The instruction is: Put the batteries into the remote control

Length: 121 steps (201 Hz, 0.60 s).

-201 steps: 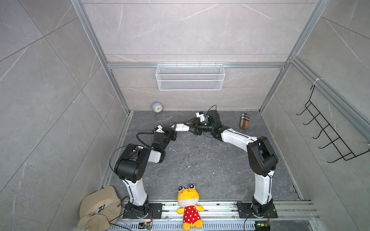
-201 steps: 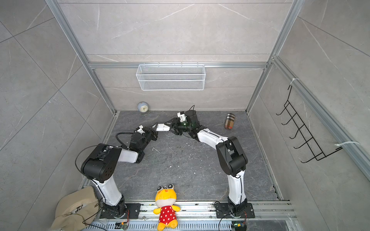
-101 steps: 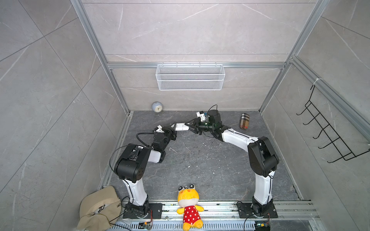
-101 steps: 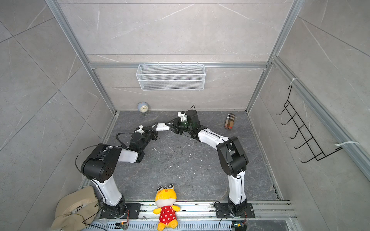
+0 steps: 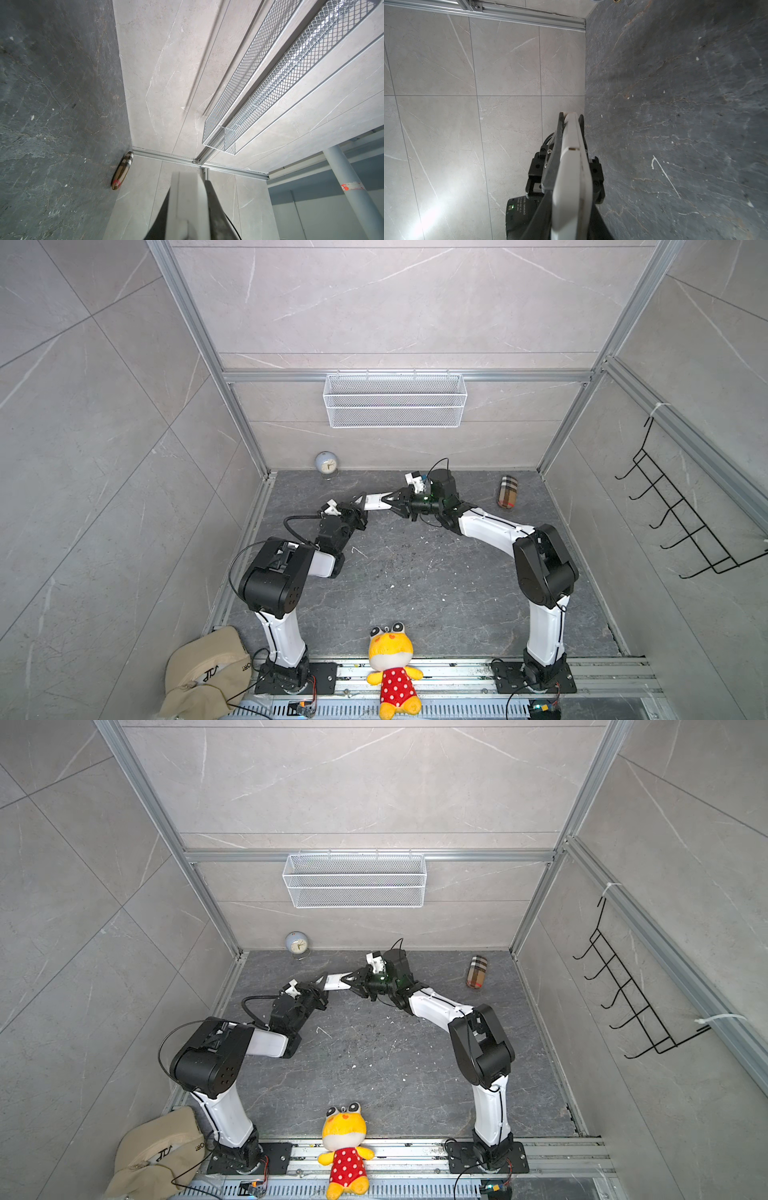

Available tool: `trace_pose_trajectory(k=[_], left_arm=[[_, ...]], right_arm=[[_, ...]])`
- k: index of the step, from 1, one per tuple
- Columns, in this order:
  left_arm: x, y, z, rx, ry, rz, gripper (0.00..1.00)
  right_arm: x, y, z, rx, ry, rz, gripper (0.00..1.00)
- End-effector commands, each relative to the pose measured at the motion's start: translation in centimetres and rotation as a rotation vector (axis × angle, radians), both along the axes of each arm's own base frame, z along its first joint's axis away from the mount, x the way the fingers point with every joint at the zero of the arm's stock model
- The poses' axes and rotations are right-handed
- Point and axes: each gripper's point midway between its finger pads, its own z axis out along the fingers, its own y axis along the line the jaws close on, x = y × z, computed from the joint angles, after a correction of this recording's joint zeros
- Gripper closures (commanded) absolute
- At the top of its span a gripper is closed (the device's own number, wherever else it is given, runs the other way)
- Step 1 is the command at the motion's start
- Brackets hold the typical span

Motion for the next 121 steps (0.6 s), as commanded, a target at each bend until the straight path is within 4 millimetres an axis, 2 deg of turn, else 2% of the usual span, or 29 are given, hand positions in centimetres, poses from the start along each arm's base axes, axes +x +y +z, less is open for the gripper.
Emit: trace_pose_trajectory(k=[1, 87, 95, 121], left_arm=[[0.15, -0.12, 3.59, -0.05, -0.11, 0.005, 0.89], [-0.23, -0.12, 3.52, -0.054, -0.106, 0.015, 0.89], [-0.28, -0.08, 3.45, -0.053, -0.104, 0.016, 0.88], [-0.46, -0.1, 3.01, -0.044, -0.096, 0.016, 0.88]], right_arm=[[-0.51, 0.44, 0.1, 0.008, -0.017, 0.015, 0.76], [-0.67, 0.33, 0.17, -0.007, -0.018, 0.018, 0.75], [-0.72, 0.24, 0.16, -0.012, -0.02, 0.018, 0.71], [-0.74, -0.46, 0.81, -0.03, -0.04, 0.016, 0.44]])
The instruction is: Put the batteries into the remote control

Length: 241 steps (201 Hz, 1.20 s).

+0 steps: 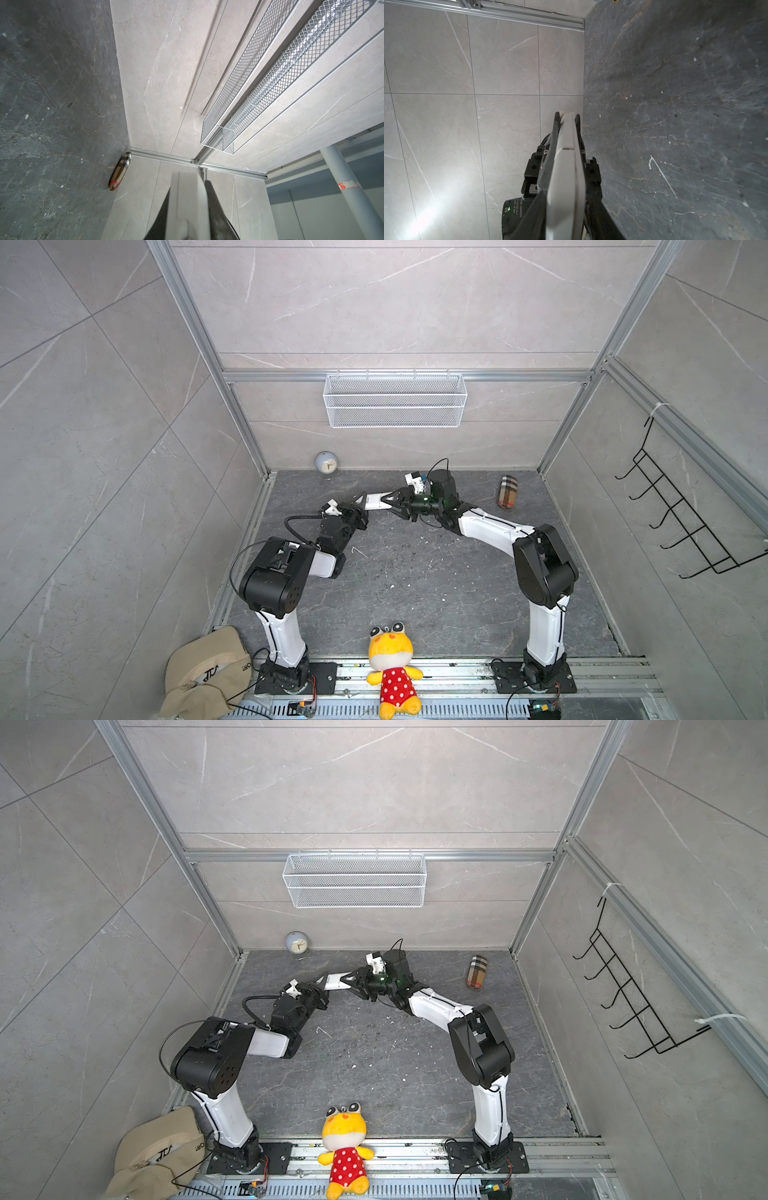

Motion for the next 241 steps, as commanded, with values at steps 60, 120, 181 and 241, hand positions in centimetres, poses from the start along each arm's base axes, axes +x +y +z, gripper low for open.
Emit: trace_pose_trajectory(k=[60, 120, 181, 241], left_arm=[[-0.5, 0.4, 2.2, -0.036, -0.077, 0.018, 0.88], [-0.4, 0.6, 2.2, -0.037, -0.076, 0.032, 0.88], [-0.3, -0.1, 0.9, 0.133, -0.054, 0.013, 0.89], [0.0, -0.8, 0.6, 0.152, -0.058, -0.003, 0.89]], right_arm=[[-1.3, -2.7, 2.5, -0.019, -0.082, 0.023, 0.2], [-1.5, -6.7, 0.9, -0.127, -0.077, -0.059, 0.26], [-1.6, -14.0, -2.3, -0.824, -0.149, -0.122, 0.3], [-1.9, -12.2, -2.9, -0.959, -0.203, -0.065, 0.28]])
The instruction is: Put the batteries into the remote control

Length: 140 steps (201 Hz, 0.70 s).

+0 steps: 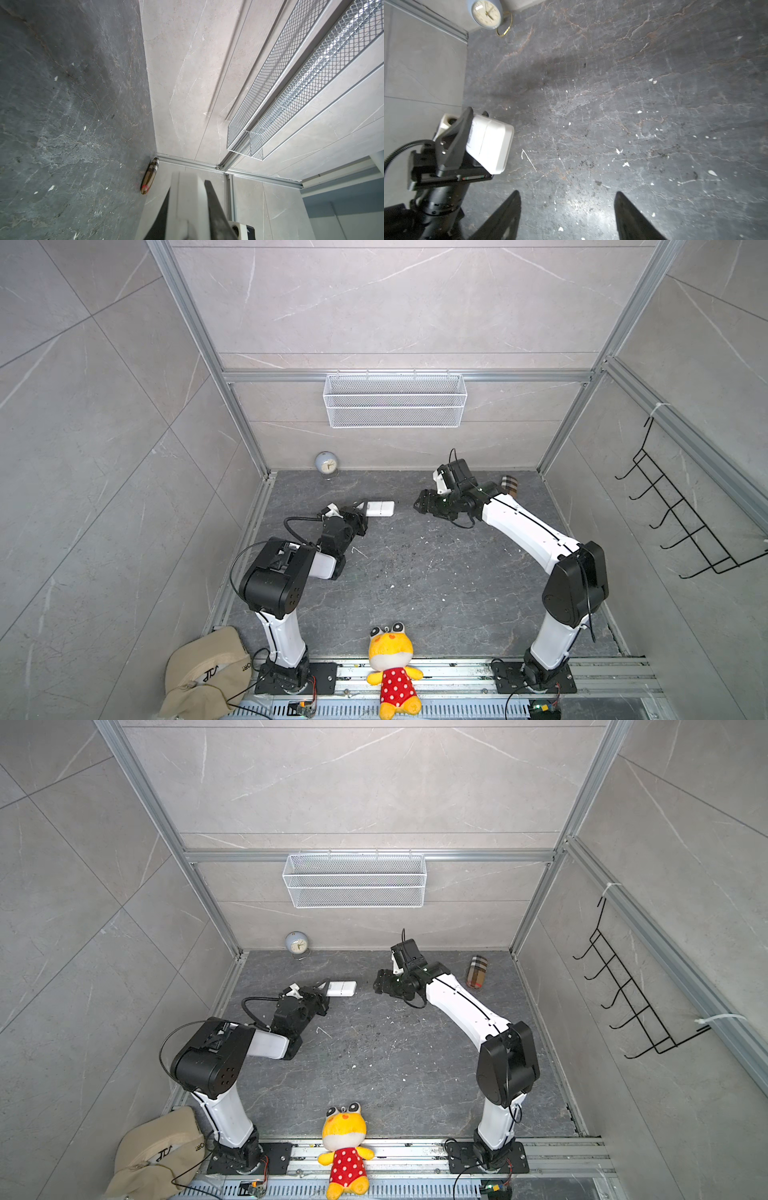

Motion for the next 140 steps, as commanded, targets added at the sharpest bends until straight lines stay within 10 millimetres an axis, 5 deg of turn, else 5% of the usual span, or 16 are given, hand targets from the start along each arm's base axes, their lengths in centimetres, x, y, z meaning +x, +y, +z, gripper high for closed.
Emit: trace_pose_trajectory(k=[1, 140], left_arm=[[0.1, -0.8, 3.8, -0.002, -0.117, -0.022, 0.89], [0.1, -2.4, 4.6, -0.008, -0.132, -0.045, 0.89]], right_arm=[[-0.5, -0.5, -1.5, -0.14, 0.021, 0.026, 0.28], [0.5, 1.3, -3.2, -0.337, 0.041, 0.042, 0.22]])
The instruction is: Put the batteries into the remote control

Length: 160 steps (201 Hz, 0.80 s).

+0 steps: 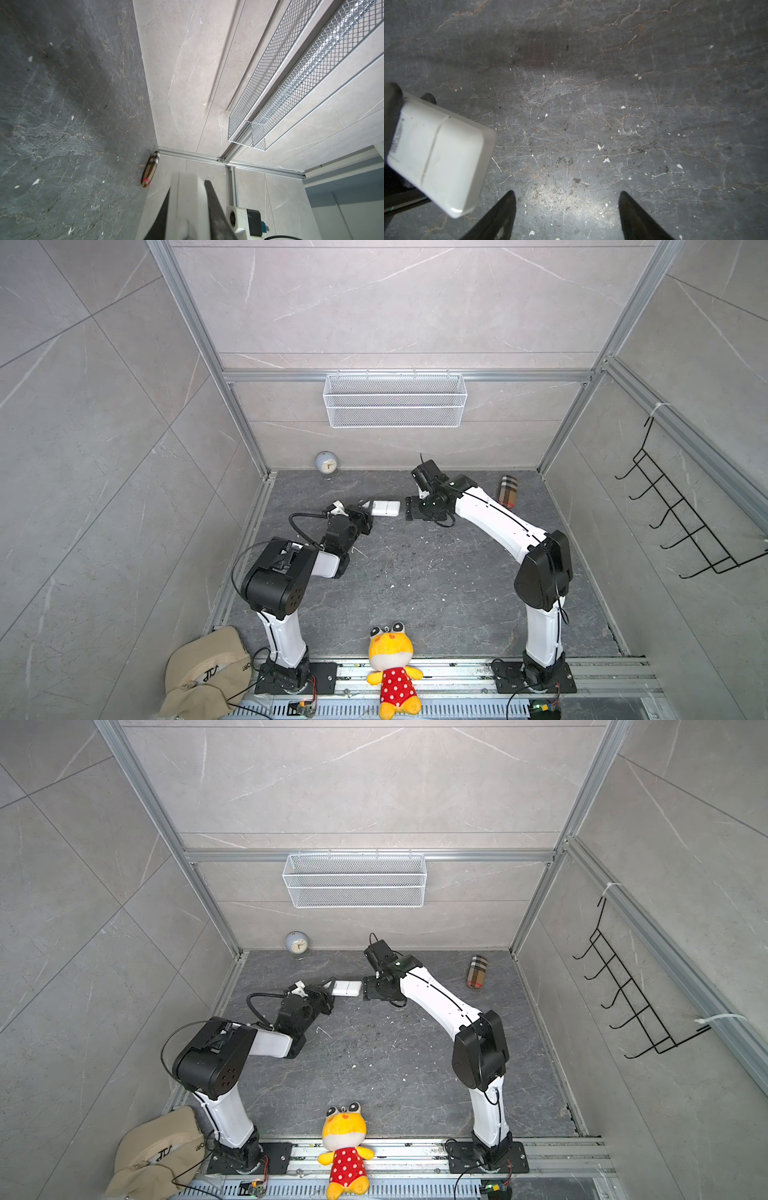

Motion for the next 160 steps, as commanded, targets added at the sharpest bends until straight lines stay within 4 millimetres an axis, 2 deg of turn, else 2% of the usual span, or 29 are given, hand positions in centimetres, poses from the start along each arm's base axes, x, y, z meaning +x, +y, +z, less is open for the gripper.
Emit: trace_pose_trajectory(k=[1, 160], left_arm=[[0.3, -0.5, 3.8, -0.021, -0.113, -0.006, 0.89], [0.0, -1.6, 4.0, 0.044, -0.126, -0.034, 0.89]], right_arm=[[0.0, -0.4, -0.7, -0.062, 0.016, 0.003, 0.22], [0.6, -0.5, -1.4, -0.153, 0.028, 0.046, 0.2]])
